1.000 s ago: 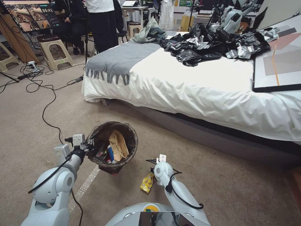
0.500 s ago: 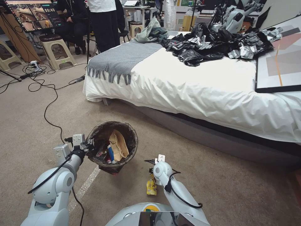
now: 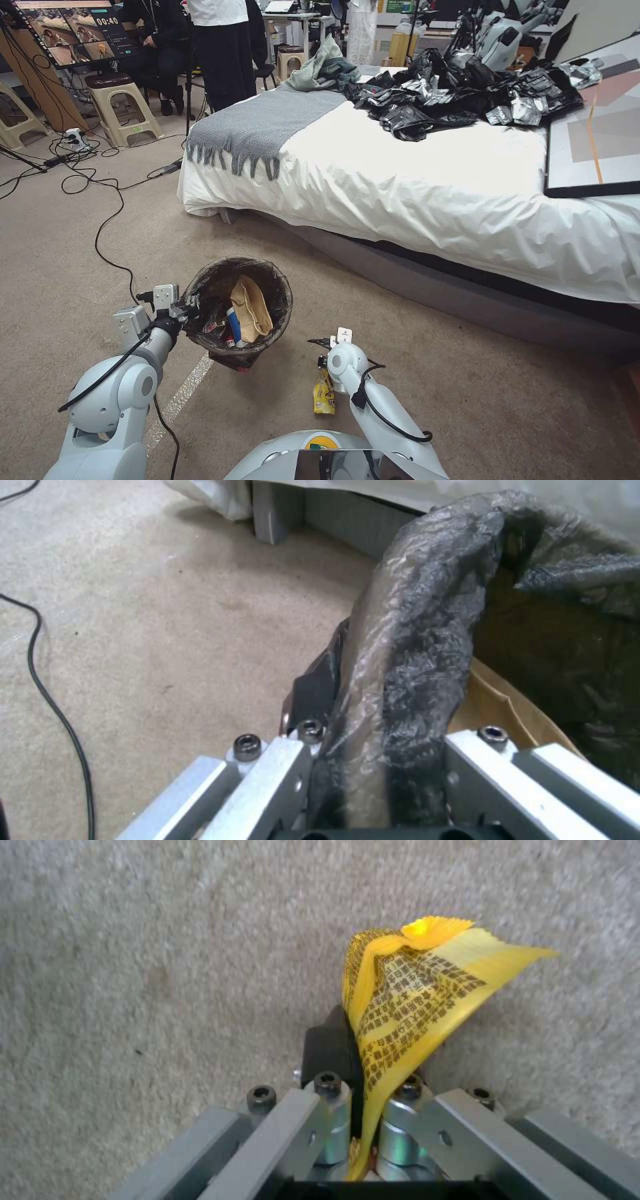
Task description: Pick up the trash bin, then pick up the garbage from the floor and place it into the trash bin.
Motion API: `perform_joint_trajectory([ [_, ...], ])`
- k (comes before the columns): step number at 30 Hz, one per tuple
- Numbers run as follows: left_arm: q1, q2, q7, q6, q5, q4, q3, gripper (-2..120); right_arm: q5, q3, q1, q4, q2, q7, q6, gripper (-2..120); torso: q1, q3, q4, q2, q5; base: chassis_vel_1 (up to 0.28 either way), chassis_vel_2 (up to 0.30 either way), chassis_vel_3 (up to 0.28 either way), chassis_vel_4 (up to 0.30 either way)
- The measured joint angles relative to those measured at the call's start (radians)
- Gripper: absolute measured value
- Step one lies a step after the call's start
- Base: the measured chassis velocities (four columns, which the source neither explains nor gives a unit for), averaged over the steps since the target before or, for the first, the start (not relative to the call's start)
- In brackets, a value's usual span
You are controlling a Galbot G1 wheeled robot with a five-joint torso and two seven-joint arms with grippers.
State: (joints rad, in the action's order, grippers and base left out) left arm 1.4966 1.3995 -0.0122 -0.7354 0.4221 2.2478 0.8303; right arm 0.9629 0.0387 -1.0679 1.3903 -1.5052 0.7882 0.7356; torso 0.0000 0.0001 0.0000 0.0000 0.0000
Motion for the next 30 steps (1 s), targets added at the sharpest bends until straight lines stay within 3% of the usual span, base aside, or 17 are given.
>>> perform_joint_trajectory([
  [6, -0.002, 0.000, 0.000, 0.000, 0.000, -0.003, 0.001, 5, 0.011, -0.002, 0.002, 0.017, 0.010, 0.013, 0.000, 0, 0.000, 0.000, 0.0001, 0.000, 0.0000, 0.000, 0.000, 0.000, 0.000],
  [15, -0.004, -0.008, 0.001, 0.000, 0.000, -0.009, 0.006, 5, 0.076, 0.027, 0.002, 0.287, 0.149, 0.061, 0.000, 0, 0.000, 0.000, -0.0002, 0.000, 0.0000, 0.000, 0.000, 0.000, 0.000],
  [18, -0.005, -0.010, 0.001, 0.000, -0.001, -0.011, 0.004, 5, 0.075, 0.050, 0.027, 0.440, 0.227, 0.036, 0.000, 0, 0.000, 0.000, -0.0002, 0.000, 0.0001, 0.000, 0.000, 0.000, 0.000],
  [19, -0.005, -0.010, 0.001, 0.000, -0.001, -0.011, 0.004, 5, 0.075, 0.050, 0.027, 0.440, 0.227, 0.036, 0.000, 0, 0.000, 0.000, -0.0002, 0.000, 0.0001, 0.000, 0.000, 0.000, 0.000],
  [22, -0.006, -0.011, 0.001, 0.000, -0.007, -0.011, 0.000, 5, 0.094, 0.062, 0.090, 0.580, 0.335, 0.020, 0.000, 0, 0.000, 0.000, 0.0002, 0.000, 0.0001, 0.000, 0.000, 0.000, 0.000],
  [26, -0.006, -0.011, 0.001, 0.000, -0.009, -0.010, -0.001, 5, 0.134, 0.061, 0.133, 0.653, 0.407, 0.019, 0.000, 0, 0.000, 0.000, 0.0000, 0.000, 0.0002, 0.000, 0.000, 0.000, 0.000],
  [29, -0.005, -0.011, -0.001, 0.000, -0.011, -0.006, -0.002, 5, 0.233, 0.046, 0.253, 0.773, 0.532, -0.026, 0.000, 0, 0.000, 0.000, -0.0003, 0.000, 0.0004, 0.000, 0.000, 0.000, 0.000],
  [30, -0.005, -0.011, -0.001, 0.000, -0.011, -0.006, -0.002, 5, 0.233, 0.046, 0.253, 0.773, 0.532, -0.026, 0.000, 0, 0.000, 0.000, -0.0003, 0.000, 0.0004, 0.000, 0.000, 0.000, 0.000],
])
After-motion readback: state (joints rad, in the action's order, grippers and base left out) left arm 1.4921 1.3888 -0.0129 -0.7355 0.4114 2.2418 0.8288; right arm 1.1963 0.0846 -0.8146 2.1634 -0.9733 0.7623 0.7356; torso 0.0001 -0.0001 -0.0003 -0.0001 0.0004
